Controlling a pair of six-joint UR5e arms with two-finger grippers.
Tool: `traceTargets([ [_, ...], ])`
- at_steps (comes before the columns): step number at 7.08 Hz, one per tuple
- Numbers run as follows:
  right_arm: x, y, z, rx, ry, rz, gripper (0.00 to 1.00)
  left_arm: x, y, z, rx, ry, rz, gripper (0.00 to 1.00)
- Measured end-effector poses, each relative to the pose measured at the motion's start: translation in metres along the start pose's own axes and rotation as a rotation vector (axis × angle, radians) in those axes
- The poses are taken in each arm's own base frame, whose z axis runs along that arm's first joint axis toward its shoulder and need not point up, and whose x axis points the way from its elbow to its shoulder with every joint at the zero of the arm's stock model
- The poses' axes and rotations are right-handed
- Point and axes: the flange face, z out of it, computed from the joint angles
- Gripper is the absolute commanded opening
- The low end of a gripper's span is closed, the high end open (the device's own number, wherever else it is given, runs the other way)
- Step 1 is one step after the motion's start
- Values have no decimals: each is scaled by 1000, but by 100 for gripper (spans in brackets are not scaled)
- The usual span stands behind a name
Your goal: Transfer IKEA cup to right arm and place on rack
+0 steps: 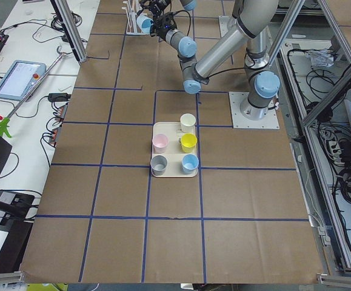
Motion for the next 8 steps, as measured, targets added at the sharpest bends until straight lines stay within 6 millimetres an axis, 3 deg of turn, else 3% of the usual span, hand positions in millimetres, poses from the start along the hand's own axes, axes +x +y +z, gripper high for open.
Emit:
traceTargets([
  [4, -3, -1, 4, -2, 3, 1, 96, 0, 0, 0, 0, -1, 0, 6],
  [6, 1, 2, 8, -8, 14, 2, 92, 0, 0, 0, 0, -1, -1, 6],
  [8, 3, 4, 10, -13, 19, 1, 82, 0, 0, 0, 0, -1, 0, 7],
])
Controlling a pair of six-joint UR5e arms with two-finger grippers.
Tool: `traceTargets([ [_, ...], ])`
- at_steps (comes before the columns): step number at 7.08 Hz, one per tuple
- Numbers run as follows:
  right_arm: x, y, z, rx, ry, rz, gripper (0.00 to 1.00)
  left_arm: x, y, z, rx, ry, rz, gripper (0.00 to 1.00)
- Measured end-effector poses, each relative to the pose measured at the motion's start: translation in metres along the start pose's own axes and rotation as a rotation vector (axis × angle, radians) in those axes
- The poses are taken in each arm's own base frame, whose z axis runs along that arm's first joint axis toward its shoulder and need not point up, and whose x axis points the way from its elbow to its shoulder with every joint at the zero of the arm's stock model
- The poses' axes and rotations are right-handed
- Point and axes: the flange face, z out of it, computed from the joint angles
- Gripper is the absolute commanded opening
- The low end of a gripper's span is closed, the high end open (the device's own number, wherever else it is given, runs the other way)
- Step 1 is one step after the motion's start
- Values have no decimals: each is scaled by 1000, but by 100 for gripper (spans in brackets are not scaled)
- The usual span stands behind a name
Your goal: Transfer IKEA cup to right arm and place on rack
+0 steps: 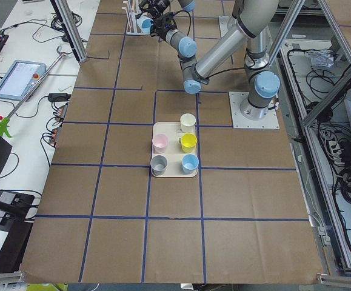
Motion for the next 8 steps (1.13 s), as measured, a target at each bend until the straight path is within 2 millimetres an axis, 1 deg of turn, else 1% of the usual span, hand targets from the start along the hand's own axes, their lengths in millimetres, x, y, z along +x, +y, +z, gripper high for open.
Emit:
traceTargets([
  [3, -1, 0, 0, -1, -2, 1, 64, 0, -1, 0, 1, 0, 1, 8],
  [4, -2, 0, 0, -1, -3, 0, 62, 0, -1, 0, 1, 0, 2, 9],
  [5, -4, 1, -1, -1, -6, -2, 57, 0, -1, 0, 2, 0, 3, 12],
  [6, -6, 1, -1, -2, -10, -3, 51, 0, -1, 0, 2, -1, 3, 23],
  [7, -8, 2, -1, -4, -14, -4, 46, -1, -2, 0, 3, -2, 4, 50],
  [8, -9, 2, -2, -6, -18, -8, 42, -1, -3, 0, 4, -2, 7, 62],
])
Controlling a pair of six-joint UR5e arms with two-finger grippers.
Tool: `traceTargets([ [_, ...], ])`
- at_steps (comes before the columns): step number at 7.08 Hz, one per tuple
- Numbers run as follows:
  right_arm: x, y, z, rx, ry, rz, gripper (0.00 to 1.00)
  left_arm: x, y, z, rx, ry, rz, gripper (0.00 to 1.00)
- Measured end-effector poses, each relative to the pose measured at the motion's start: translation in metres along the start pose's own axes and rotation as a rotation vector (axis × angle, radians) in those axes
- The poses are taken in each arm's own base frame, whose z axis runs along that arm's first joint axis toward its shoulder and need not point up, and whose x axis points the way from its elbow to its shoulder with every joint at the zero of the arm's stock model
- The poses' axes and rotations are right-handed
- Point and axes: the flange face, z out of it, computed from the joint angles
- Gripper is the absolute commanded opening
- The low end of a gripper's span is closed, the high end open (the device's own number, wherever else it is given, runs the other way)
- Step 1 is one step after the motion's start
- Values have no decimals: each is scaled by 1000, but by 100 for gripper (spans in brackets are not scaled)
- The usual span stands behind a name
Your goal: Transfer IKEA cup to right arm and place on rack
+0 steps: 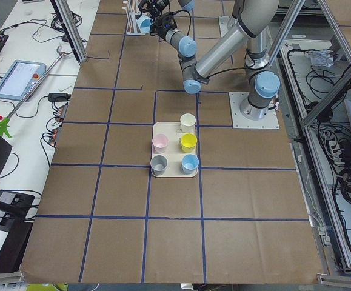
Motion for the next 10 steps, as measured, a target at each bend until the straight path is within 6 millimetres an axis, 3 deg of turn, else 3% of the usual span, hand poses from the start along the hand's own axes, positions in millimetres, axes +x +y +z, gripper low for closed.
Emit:
traceTargets([
  [2, 0, 0, 0, 0, 0, -6, 39, -1, -3, 0, 4, -1, 6, 81],
  [4, 0, 0, -1, 3, -1, -7, 34, -1, -3, -1, 5, -2, -2, 93],
  [6, 0, 0, -1, 4, -2, -8, 33, -9, -4, -10, 10, -12, -25, 97],
  [8, -1, -1, 0, 7, -3, -9, 30, -42, -9, -46, 39, -29, -50, 96],
  [9, -4, -5, 0, 24, -9, -10, 24, -59, -10, -62, 47, -44, -67, 96],
  [10, -13, -15, -1, 59, -27, -28, 22, -72, -10, -69, 41, -65, -101, 96],
])
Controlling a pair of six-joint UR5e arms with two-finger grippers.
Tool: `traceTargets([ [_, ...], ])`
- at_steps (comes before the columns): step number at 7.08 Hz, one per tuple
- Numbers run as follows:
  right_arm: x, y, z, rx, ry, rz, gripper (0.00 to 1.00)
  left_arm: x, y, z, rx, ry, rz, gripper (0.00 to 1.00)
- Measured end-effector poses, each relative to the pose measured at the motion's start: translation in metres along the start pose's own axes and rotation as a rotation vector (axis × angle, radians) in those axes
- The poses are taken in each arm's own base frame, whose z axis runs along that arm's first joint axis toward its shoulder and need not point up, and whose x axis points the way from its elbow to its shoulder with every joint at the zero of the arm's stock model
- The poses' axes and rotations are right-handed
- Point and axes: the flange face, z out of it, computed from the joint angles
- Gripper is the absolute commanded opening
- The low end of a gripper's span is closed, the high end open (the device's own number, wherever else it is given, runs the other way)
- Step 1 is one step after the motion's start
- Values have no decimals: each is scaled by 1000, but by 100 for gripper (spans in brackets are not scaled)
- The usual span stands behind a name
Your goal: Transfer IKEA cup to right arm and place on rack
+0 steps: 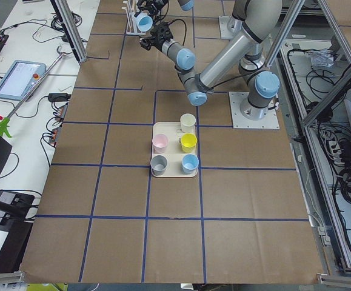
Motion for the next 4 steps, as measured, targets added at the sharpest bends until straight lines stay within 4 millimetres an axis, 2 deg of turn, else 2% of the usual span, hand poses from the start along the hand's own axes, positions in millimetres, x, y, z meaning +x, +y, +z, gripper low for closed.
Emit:
traceTargets([
  [2, -21, -38, -5, 76, -37, -88, 19, -35, -10, 3, -58, -116, -111, 97],
  [4, -31, -87, -17, 160, -34, -333, 14, -86, -39, 21, -175, -306, -226, 98],
])
